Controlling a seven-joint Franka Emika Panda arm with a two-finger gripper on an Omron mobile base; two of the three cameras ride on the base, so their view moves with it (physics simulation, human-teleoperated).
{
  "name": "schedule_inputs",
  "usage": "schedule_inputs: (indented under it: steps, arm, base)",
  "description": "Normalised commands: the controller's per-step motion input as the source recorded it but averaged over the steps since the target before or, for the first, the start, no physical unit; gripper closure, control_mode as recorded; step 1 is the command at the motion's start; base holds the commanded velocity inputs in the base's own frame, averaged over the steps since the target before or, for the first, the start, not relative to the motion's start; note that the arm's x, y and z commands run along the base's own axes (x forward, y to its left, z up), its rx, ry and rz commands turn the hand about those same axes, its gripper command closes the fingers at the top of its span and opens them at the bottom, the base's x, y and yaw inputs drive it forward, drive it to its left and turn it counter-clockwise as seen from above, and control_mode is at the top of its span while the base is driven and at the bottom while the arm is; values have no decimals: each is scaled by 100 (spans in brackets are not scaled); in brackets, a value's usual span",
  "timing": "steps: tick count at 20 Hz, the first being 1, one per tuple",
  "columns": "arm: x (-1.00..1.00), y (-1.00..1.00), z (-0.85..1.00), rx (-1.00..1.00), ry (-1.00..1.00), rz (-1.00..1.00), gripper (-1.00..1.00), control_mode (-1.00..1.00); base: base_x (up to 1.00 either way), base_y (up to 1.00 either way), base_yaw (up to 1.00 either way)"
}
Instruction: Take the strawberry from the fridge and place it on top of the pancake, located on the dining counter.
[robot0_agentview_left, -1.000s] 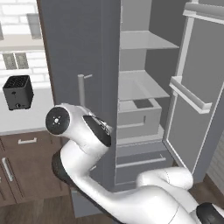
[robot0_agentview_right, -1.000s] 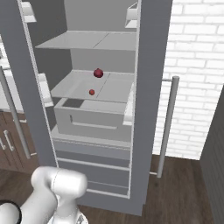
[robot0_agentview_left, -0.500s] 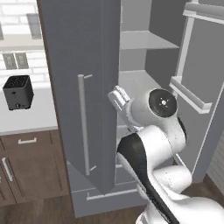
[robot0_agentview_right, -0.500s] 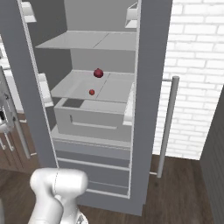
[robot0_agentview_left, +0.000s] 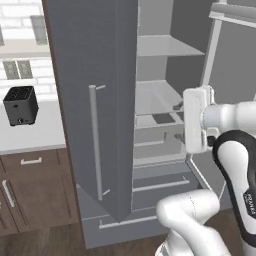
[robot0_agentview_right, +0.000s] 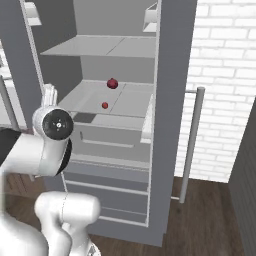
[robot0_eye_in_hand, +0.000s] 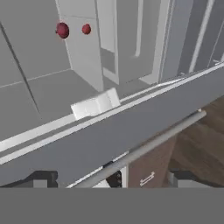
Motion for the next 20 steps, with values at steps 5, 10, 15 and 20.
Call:
schedule_inputs:
  steps: [5,10,15,20]
  arm:
    - [46,4,7,1,30,32,-100,-100]
    - [45,13,-10,-1,9,33,-100,-100]
    - [58,1,-31,0,0,16,-100,-100]
    - [48,27,-34,1,-7,0,-100,-100]
  base:
    - [0,0,0]
    - [0,0,0]
    - [0,0,0]
    - [0,0,0]
